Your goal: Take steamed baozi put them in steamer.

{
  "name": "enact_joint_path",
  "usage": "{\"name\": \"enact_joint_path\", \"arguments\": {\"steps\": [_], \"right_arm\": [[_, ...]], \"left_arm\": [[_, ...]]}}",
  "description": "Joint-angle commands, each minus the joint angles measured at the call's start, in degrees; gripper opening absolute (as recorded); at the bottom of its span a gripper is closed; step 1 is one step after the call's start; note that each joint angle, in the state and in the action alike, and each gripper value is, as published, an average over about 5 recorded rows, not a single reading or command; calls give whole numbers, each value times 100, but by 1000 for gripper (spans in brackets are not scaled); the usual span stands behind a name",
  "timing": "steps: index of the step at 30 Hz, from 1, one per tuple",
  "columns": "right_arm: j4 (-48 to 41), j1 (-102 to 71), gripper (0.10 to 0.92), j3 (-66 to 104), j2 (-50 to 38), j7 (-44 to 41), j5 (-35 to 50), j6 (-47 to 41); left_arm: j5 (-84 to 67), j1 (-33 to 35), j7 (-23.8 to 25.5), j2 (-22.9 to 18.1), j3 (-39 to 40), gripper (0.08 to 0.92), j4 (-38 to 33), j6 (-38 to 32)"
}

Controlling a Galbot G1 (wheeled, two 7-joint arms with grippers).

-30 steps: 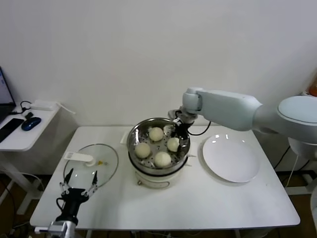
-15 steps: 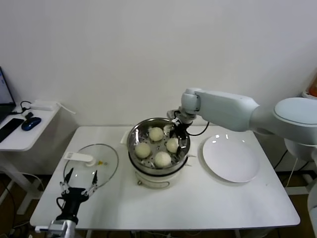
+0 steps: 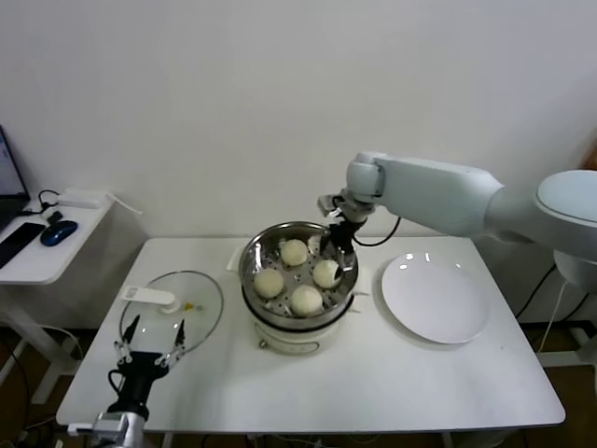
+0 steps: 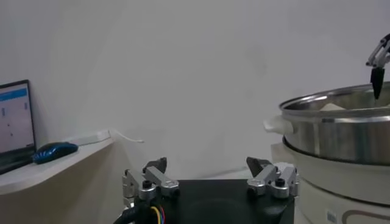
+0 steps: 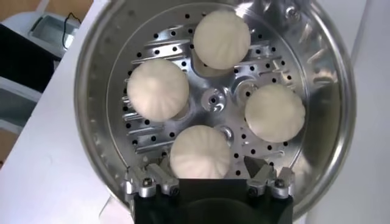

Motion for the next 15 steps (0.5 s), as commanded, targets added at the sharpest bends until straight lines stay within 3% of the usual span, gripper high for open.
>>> {"name": "enact_joint_path", "arguments": {"steps": [1, 9, 15], "right_arm": [[456, 546, 823, 23, -484, -54, 238, 74], [881, 583, 823, 618, -1567, 206, 221, 120], [1224, -499, 823, 2218, -2517, 847, -22, 78]], "left_arm": [[-1, 8, 1, -5, -1, 823, -28, 16], [-38, -38, -18, 0, -29, 823, -68, 66], [-79, -78, -60, -4, -17, 823, -32, 64]]}}
